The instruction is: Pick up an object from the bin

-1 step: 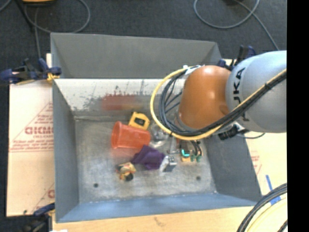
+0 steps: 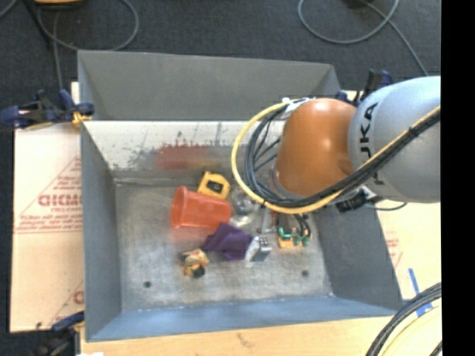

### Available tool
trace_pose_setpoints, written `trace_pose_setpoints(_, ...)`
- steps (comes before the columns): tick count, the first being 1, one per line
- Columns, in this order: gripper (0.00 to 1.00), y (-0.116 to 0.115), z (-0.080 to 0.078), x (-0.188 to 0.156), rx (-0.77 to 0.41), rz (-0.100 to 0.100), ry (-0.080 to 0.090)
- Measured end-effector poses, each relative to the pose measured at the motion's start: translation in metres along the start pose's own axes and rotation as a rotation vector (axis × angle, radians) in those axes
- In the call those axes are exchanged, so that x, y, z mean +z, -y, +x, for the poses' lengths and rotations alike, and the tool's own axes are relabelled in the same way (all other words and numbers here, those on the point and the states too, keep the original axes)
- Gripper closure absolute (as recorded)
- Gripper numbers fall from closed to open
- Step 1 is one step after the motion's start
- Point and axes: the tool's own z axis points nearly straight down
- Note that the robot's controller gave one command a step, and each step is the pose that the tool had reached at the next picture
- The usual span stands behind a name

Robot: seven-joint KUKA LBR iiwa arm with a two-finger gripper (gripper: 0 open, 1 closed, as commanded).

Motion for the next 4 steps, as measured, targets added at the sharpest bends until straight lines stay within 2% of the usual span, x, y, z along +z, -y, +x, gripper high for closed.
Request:
trace_pose_setpoints(1, 1.00, -0.008, 0.005, 0.091, 0.093, 0.001, -0.006)
trace_pose_setpoints(2, 1.00, -0.008, 0.005, 0.091, 0.094, 0.000, -0.006)
trace_pose_setpoints(3, 1.00, -0.005, -0.002, 0.039, 0.070, 0.002, -0.006)
trace_pose_setpoints(4, 1.00, -0.007, 0.006, -0.021, 0.096, 0.001, -0.005)
